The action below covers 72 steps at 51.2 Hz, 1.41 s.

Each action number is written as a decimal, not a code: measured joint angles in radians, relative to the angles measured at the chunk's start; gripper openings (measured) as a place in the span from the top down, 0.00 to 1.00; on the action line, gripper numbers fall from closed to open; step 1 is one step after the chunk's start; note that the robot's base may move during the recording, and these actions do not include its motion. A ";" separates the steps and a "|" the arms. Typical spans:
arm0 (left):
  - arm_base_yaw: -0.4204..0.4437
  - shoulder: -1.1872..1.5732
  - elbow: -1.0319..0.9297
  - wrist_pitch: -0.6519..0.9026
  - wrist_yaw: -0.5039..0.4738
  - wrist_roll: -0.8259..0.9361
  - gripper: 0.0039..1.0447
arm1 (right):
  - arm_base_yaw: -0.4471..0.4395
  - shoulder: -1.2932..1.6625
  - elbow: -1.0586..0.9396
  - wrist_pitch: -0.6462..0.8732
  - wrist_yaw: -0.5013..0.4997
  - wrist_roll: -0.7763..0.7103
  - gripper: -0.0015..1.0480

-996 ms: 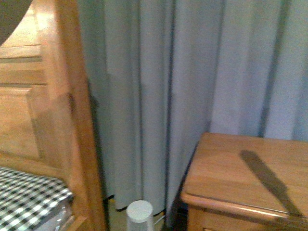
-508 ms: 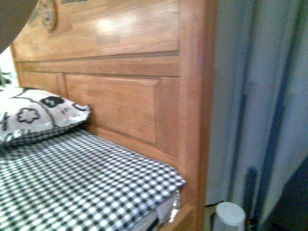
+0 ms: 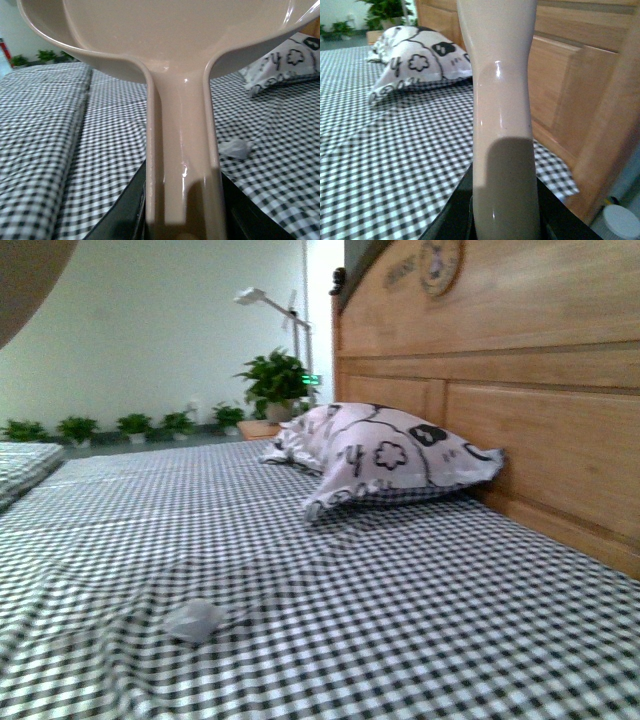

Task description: Clean up trash

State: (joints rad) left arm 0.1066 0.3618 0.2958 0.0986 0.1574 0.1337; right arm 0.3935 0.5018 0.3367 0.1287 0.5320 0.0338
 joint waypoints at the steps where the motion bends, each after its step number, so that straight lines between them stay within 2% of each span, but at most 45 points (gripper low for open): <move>1: 0.000 0.000 0.000 0.000 0.000 0.000 0.75 | 0.000 0.000 0.000 0.000 -0.001 0.000 0.82; 12: 0.002 -0.001 -0.001 0.000 0.002 0.000 0.75 | 0.001 0.005 -0.001 0.000 -0.001 0.000 0.82; 17: -0.003 0.064 0.060 -0.157 -0.001 -0.010 0.75 | 0.000 0.003 -0.001 0.000 0.003 0.000 0.82; 19: 0.002 0.141 0.081 -0.161 0.017 0.000 0.75 | -0.001 -0.003 -0.001 0.000 0.004 0.000 0.82; 31: 0.004 0.611 0.207 0.017 0.160 0.251 0.75 | 0.000 -0.003 0.000 0.000 0.000 0.000 0.82; 39: -0.023 0.813 0.290 -0.045 0.209 0.433 0.75 | 0.000 -0.003 0.000 0.000 0.000 0.000 0.82; 49: -0.038 0.978 0.351 -0.138 0.293 0.579 0.75 | 0.000 -0.003 0.000 0.000 0.000 0.000 0.82; 72: 0.019 1.145 0.373 -0.140 0.342 0.673 0.75 | 0.000 -0.003 0.000 0.000 0.000 0.000 0.82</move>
State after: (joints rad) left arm 0.1253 1.5070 0.6689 -0.0414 0.4992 0.8070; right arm 0.3931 0.4984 0.3367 0.1287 0.5320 0.0338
